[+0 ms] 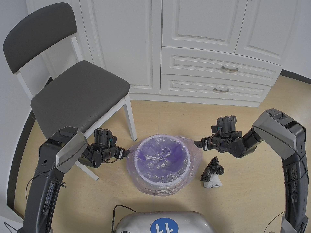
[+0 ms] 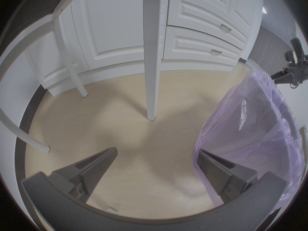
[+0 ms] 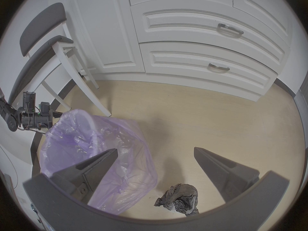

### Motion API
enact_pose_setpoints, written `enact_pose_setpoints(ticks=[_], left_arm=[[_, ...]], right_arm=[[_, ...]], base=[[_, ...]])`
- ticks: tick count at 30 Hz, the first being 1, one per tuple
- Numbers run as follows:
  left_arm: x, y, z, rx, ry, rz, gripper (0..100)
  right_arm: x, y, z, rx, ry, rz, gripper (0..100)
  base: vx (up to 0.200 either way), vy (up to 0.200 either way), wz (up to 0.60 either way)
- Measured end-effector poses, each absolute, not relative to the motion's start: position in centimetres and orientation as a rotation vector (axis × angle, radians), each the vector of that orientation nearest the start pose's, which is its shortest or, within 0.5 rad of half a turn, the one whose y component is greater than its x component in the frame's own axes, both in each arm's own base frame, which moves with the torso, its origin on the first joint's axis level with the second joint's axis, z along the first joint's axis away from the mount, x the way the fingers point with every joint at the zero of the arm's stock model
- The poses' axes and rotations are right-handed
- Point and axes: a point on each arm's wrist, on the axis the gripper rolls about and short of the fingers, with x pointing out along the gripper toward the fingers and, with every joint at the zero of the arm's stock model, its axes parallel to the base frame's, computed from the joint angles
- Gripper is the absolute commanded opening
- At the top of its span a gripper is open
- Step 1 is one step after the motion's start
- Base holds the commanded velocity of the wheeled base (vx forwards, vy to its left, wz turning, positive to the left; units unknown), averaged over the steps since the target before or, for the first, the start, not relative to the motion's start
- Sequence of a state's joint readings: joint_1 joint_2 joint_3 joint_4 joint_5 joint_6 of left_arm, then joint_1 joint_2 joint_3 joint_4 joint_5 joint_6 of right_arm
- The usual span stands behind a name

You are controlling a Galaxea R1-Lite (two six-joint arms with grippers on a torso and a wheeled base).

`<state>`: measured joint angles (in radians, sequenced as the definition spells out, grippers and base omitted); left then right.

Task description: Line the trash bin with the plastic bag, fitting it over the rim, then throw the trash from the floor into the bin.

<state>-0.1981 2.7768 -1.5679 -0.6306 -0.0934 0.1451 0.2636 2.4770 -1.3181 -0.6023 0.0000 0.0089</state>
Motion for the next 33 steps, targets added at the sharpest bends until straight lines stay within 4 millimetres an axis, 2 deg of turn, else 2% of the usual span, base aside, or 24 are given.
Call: enact_pose_setpoints(ticks=[8, 17, 26, 33], left_arm=[[48.2, -10.3, -9.0, 0.255, 0.566, -0.347, 100], [47.9, -11.0, -8.7, 0.330, 0.552, -0.377, 100], [48.4, -11.3, -8.4, 0.352, 0.509, -0.312, 100], [48.1, -11.7, -8.7, 0.372, 0.511, -0.307, 100]], right_arm=[[44.9, 12.1, -0.6, -0.067, 0.562, 0.254, 100], [46.2, 11.3, -2.0, -0.062, 0.570, 0.232, 100], [48.4, 11.1, -3.9, -0.037, 0.602, 0.209, 100], [50.4, 11.4, -4.4, 0.006, 0.654, 0.186, 100]], base=[[0.000, 0.000, 0.00], [0.000, 0.000, 0.00], [0.000, 0.000, 0.00], [0.000, 0.000, 0.00]])
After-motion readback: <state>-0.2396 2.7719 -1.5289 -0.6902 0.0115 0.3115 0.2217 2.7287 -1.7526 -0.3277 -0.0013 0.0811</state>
